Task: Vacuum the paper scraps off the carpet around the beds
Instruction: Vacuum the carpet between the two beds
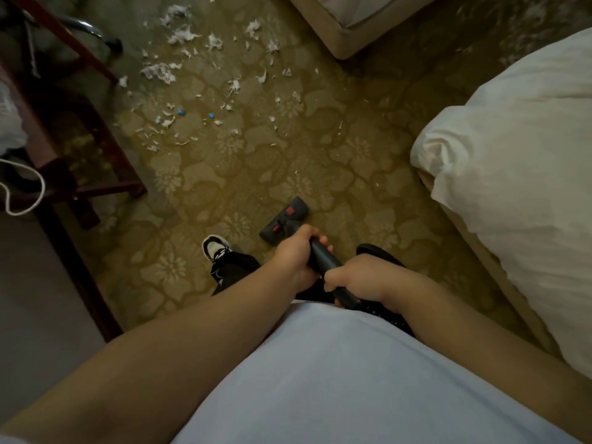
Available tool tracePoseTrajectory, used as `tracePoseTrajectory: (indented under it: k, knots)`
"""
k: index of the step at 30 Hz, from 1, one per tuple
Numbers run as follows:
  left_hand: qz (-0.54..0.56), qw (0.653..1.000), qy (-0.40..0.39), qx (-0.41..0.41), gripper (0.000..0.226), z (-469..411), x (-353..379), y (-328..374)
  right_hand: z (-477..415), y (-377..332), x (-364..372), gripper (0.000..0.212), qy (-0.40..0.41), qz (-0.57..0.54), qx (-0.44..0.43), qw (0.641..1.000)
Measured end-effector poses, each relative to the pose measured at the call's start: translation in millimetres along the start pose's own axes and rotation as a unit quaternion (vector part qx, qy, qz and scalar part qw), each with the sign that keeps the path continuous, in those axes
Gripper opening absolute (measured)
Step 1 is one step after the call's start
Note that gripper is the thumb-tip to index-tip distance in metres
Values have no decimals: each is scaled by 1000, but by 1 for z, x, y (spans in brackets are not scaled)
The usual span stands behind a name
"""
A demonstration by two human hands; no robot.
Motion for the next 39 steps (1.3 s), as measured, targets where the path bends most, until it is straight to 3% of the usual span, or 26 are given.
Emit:
tracePoseTrajectory:
  k: [7,26,32,39]
  knots:
    - [14,1000,8,8,7,-7,-47,74,-5,-71,40,29,-20,-31,-1,999]
    - [30,995,74,54,12,-69,-216,374,-77,-367,214,29,-26,-26,-74,997]
    - [25,994,78,67,17,-66,-218,399,-82,-385,219,37,-29,-31,-70,997]
    - [-22,996,68,52,8,-64,-159,350,-71,-334,163,24,-11,-63,-38,997]
Point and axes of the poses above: each hand's wrist, its own z-axis away from the middle knuckle, its own x-axis out of the palm, y = z × x, the point moved 9 cm from there along -z, towards the middle knuckle, and after that the axes turned 13 degrees about y, right-handed, at the moved point
